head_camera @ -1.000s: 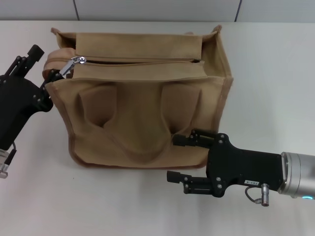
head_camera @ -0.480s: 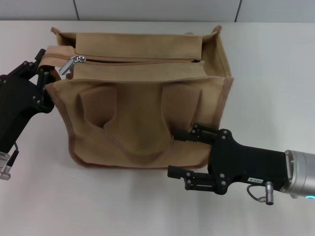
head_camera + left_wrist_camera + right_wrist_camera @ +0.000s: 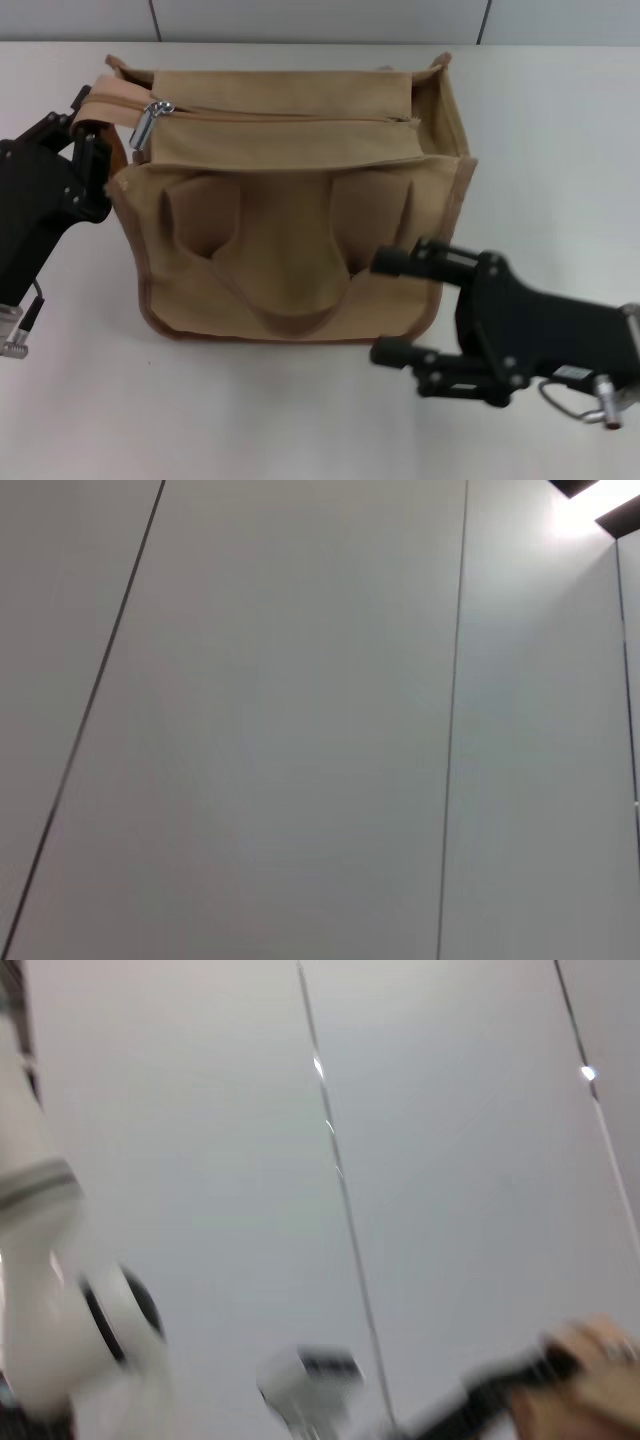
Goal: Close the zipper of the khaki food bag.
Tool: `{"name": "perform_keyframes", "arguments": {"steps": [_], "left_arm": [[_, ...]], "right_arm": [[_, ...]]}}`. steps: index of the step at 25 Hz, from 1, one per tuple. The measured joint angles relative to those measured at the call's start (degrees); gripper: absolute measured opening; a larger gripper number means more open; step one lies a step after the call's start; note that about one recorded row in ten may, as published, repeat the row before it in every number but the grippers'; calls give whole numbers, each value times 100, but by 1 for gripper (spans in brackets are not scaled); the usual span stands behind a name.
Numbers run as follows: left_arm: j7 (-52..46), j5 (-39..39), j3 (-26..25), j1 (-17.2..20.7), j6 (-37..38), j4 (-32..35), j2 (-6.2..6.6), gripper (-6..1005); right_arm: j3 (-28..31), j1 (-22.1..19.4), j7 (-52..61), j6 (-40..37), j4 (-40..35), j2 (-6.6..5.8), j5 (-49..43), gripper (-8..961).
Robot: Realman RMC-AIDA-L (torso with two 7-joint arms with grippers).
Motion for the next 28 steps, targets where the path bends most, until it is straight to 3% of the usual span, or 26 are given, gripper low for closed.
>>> {"name": "perform_keyframes", "arguments": {"steps": [2, 5, 7, 12, 17, 28], "left_arm": [[28, 36, 16, -62, 69, -169, 0, 28], [36, 57, 18, -87, 86, -205, 0, 28], [37, 297, 26, -249, 122, -310, 0, 28], [37, 640, 30, -440, 74, -326, 0, 28], [25, 635, -17, -445, 54, -334, -6, 28], [-3, 615, -126, -511, 52, -305, 15, 28]], "right_arm": [[181, 175, 917, -262, -44, 5, 383, 757], [215, 409, 1728, -60, -78, -12, 561, 757], [259, 811, 2828, 640, -197, -30, 580, 757], [116, 1247, 3565, 1688, -504, 8, 555, 757], [-203, 1502, 3724, 1947, -528, 14, 581, 757], [-407, 1584, 3735, 2080, -691, 16, 560, 757]]}}
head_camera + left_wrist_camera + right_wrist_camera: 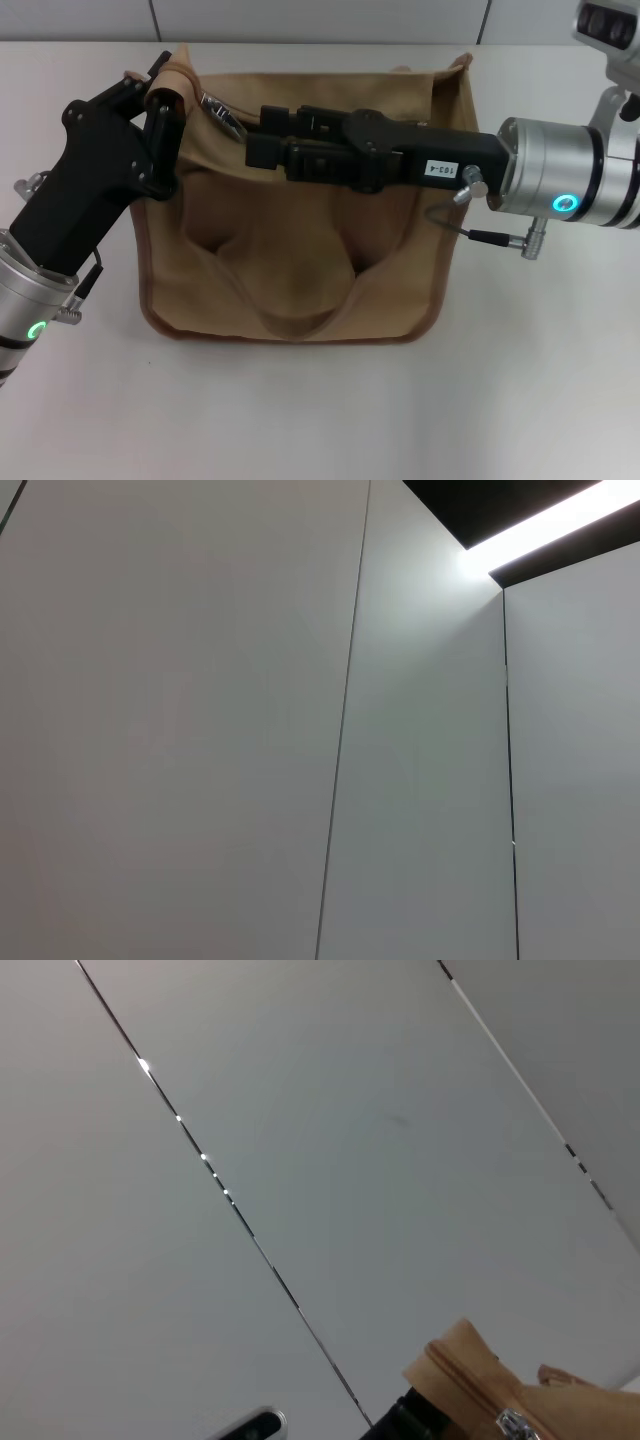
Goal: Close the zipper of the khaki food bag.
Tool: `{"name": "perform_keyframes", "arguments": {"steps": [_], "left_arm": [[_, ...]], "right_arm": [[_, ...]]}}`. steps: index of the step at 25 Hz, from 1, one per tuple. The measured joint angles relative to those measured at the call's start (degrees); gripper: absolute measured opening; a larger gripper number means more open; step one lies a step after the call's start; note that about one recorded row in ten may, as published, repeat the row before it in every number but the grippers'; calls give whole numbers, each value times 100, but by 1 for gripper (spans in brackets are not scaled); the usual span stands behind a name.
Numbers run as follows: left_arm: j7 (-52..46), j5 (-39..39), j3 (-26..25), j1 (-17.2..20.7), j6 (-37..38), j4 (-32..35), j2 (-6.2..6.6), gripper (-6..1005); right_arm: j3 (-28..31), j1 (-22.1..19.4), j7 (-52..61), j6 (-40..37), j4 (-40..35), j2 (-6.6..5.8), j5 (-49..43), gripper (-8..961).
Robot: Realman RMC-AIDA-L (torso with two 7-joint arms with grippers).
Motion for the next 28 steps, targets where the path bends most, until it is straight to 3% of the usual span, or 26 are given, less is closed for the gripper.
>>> {"name": "perform_keyframes", "arguments": {"steps": [10, 14, 28], "left_arm": [[-10, 11, -1, -15, 2, 30, 10, 29], [-12, 13, -1, -23, -4, 27, 2, 29], [-14, -1, -1, -34, -39, 42, -9, 29]], "right_arm": [[-149, 72, -18, 511, -157, 0, -11, 757], [-458, 181, -3, 667, -201, 0, 9, 756], [-568, 152, 7, 554, -367, 9, 33, 756]]}}
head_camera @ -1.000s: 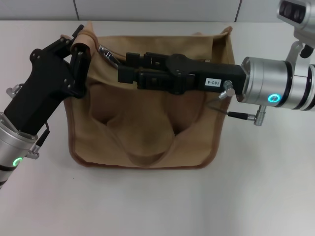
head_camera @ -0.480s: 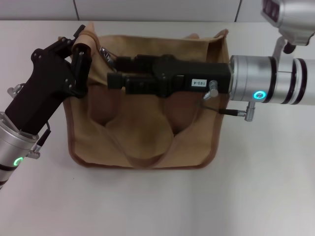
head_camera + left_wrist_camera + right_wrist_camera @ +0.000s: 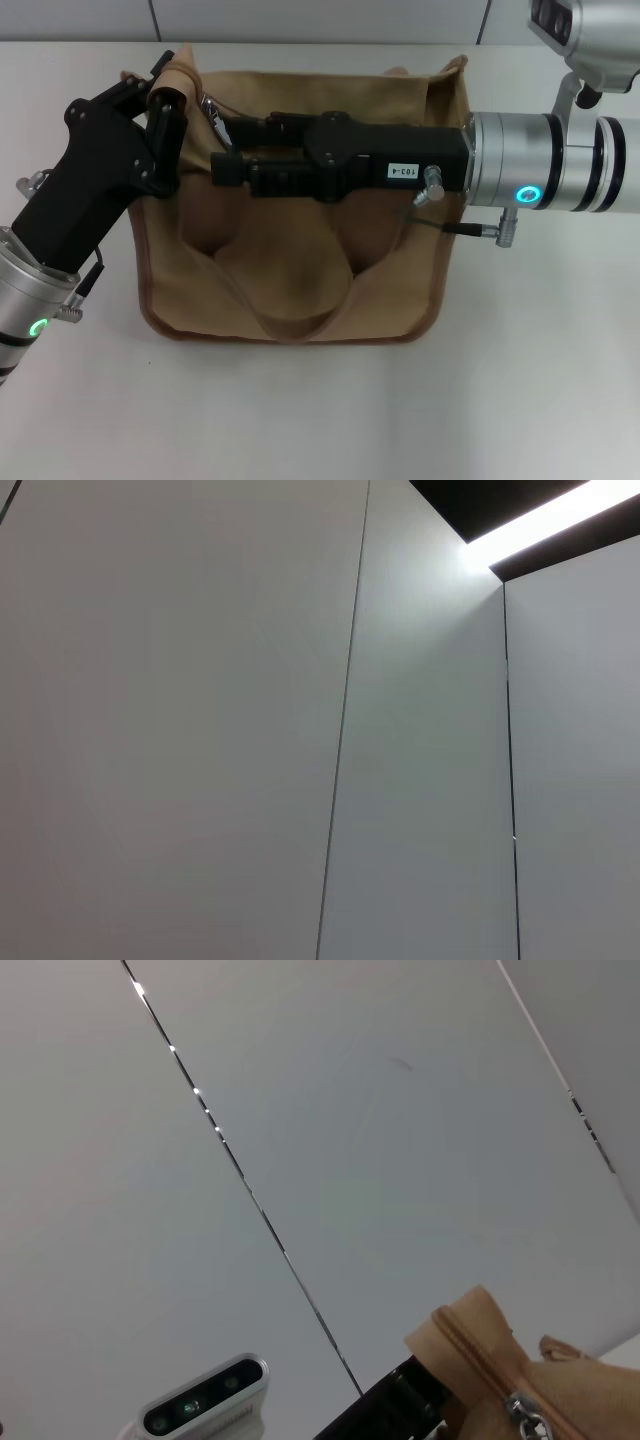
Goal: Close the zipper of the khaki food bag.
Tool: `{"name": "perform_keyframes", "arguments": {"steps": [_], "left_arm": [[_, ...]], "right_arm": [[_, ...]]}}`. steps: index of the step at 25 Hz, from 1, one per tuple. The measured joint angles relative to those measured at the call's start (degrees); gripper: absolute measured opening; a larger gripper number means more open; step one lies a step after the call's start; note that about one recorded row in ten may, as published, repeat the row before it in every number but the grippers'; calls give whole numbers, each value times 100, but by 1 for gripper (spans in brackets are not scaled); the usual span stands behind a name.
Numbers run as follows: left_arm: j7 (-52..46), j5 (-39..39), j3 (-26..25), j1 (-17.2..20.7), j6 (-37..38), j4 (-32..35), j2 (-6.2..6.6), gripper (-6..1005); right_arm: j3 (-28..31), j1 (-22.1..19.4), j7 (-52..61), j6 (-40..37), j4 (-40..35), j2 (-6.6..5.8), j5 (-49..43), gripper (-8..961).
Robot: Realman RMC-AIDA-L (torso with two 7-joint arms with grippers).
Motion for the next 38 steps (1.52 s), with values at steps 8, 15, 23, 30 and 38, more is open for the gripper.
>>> {"name": "perform_keyframes", "arguments": {"steps": [8, 15, 23, 30, 38], "left_arm": [[3, 0, 0, 1, -5, -21, 2, 29], [14, 0, 0, 10, -10, -35, -6, 29], [30, 9, 0, 2, -57, -62, -7, 28], [14, 21, 0, 27, -28, -70, -7, 28], [25, 26, 0, 20, -37, -70, -7, 28]], "right_arm": [[-8, 30, 11, -30, -1, 0, 2, 756], [-9, 13, 30, -252, 34, 0, 1, 756], [-6, 54, 229, 67, 41, 0, 9, 756], [-10, 64, 411, 186, 26, 0, 18, 756], [-25, 61, 301, -77, 4, 0, 14, 756]]}}
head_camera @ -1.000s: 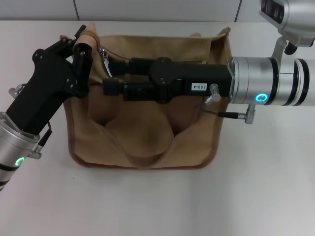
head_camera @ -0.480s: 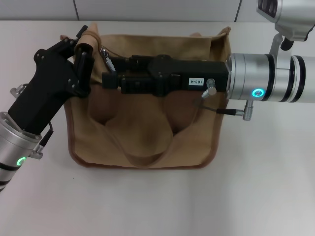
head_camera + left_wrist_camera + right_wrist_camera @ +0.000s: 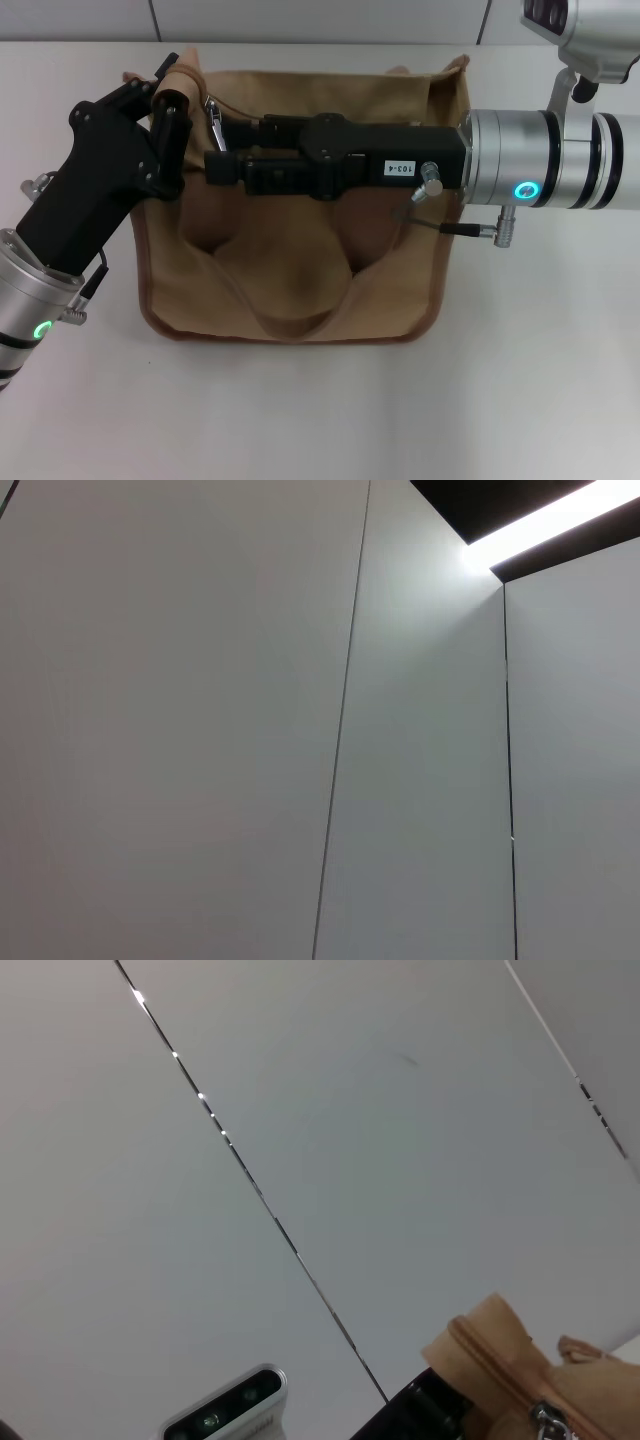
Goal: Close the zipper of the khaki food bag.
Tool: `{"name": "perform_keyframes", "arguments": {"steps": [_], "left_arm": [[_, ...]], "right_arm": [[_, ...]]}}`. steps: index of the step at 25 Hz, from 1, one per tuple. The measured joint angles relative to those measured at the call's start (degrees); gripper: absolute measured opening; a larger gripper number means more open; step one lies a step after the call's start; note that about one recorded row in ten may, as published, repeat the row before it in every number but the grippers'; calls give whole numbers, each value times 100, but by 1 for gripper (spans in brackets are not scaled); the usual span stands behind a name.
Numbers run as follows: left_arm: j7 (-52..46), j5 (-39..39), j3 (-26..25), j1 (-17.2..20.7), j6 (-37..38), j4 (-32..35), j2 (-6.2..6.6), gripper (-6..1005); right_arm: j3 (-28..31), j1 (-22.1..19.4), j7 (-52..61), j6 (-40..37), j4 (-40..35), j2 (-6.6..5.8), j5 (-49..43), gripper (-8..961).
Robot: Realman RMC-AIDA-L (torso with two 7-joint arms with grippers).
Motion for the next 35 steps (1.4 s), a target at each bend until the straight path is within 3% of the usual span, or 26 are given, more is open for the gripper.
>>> {"name": "perform_keyframes", "arguments": {"steps": [15, 22, 33, 35], "left_arm": [[21, 7, 0, -14, -28, -57, 0, 28], [30, -11, 0, -41, -47, -62, 0, 28], [35, -31, -1, -62, -93, -49, -1, 29], [35, -32, -2, -63, -94, -49, 0, 29]], "right_arm": [[-1, 68, 203, 200, 38, 0, 5, 712], [-315, 84, 180, 267, -28, 0, 272, 681], [-354, 65, -316, 272, 0, 0, 404, 632], [-356, 67, -318, 279, 6, 0, 421, 566]]}}
